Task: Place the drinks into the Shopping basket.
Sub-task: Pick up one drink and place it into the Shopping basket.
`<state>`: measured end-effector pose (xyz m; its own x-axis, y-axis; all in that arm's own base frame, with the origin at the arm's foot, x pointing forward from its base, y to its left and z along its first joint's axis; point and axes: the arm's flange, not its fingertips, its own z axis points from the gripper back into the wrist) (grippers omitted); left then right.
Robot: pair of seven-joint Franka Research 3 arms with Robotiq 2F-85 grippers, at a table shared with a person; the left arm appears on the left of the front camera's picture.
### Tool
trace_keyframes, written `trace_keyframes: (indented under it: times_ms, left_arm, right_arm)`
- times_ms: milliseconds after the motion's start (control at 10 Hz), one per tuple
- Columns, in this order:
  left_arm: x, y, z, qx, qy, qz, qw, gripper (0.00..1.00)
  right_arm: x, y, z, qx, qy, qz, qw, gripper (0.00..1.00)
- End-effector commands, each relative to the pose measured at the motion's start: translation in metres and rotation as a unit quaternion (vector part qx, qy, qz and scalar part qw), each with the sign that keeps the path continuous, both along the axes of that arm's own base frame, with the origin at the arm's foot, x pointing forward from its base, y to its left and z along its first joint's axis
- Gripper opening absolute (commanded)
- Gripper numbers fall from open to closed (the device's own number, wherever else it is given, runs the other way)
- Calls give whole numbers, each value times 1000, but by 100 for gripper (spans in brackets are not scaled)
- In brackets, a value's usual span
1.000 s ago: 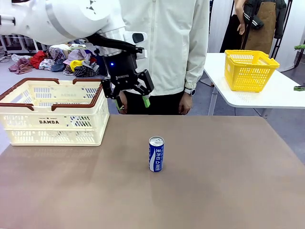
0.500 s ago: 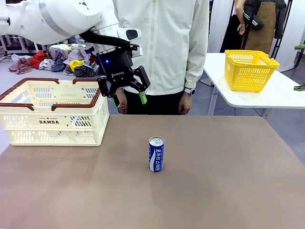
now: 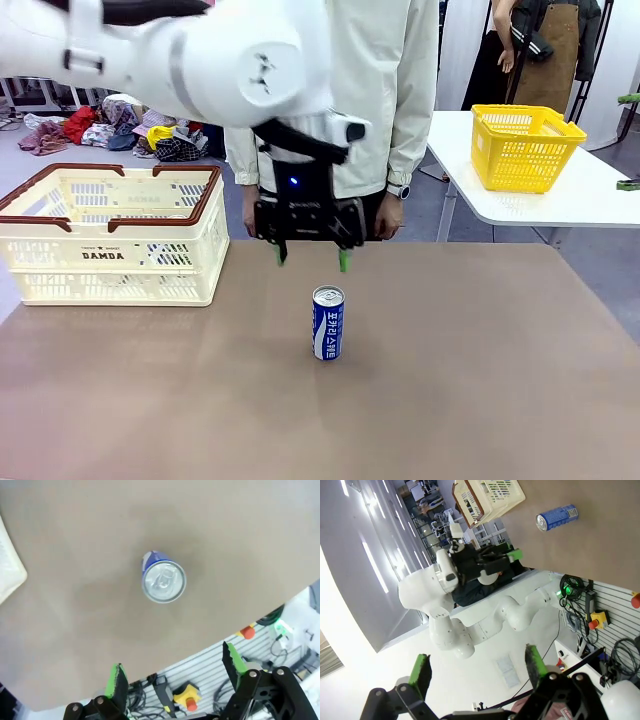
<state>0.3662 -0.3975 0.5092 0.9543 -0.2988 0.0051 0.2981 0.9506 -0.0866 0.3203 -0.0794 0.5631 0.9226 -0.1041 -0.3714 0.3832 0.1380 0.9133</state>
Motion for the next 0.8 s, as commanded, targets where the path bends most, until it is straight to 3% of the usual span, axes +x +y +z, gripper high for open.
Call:
trace_keyframes:
  times_ms: [0,400,700]
  left_arm:
    - [4,-14,-12,20,-25,45,998,100]
    - [2,-23,-41,35,-88,131,987,100]
    - [12,-24,-67,42,-58,124,990,100]
  right_arm:
    - [1,-1,5,7,-3,2,1000,100]
    - [1,-1,5,7,-3,2,1000,100]
    - [1,-1,5,7,-3,2,1000,100]
